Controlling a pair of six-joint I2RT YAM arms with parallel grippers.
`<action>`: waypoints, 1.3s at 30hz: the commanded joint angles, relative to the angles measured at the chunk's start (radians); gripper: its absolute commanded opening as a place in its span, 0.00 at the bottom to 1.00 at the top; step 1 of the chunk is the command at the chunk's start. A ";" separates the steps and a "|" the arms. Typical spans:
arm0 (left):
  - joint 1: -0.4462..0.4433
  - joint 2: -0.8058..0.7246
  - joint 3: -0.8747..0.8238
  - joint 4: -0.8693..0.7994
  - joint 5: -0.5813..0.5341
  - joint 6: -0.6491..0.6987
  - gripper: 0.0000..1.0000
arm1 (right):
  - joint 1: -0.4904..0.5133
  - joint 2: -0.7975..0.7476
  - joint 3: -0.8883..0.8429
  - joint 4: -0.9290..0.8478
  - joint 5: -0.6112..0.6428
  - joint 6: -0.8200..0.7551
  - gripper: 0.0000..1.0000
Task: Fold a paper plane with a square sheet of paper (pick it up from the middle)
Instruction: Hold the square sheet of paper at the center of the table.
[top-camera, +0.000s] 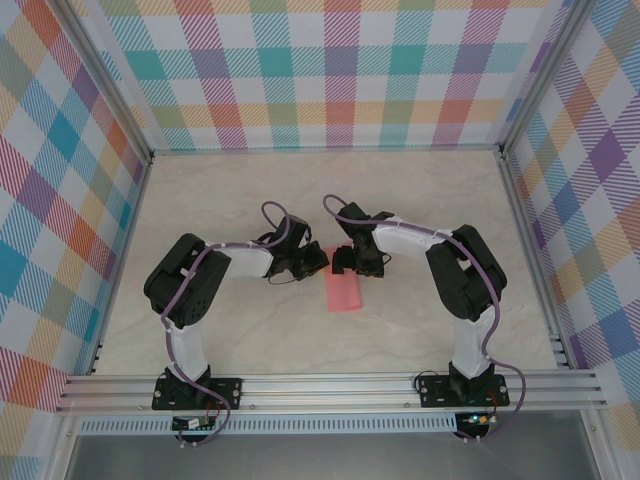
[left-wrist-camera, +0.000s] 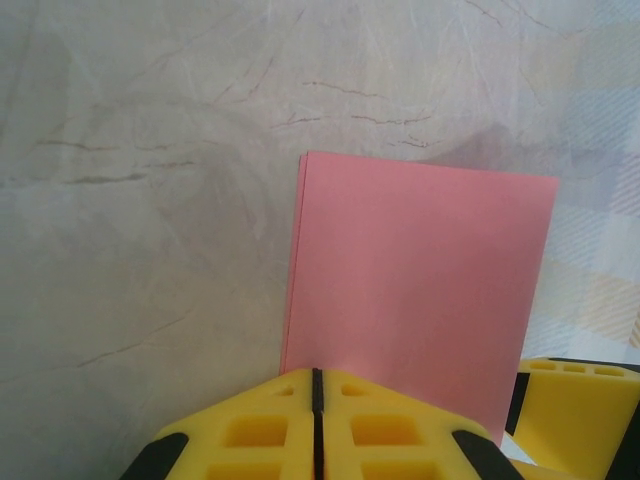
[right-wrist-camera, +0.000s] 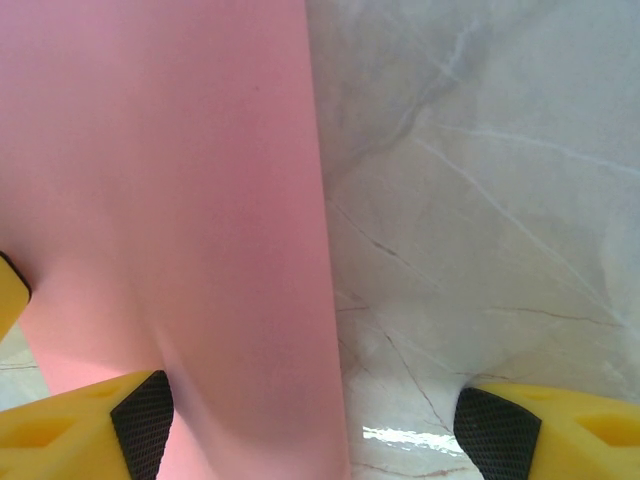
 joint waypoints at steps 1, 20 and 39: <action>0.007 0.026 0.026 -0.114 -0.028 0.033 0.08 | 0.009 0.225 -0.096 0.212 -0.126 -0.007 0.81; 0.007 0.047 0.016 -0.155 -0.046 0.055 0.07 | -0.041 -0.281 -0.173 0.235 -0.220 -0.031 0.71; 0.006 0.063 0.023 -0.172 -0.054 0.052 0.06 | -0.079 -0.103 -0.086 0.296 -0.335 -0.021 0.09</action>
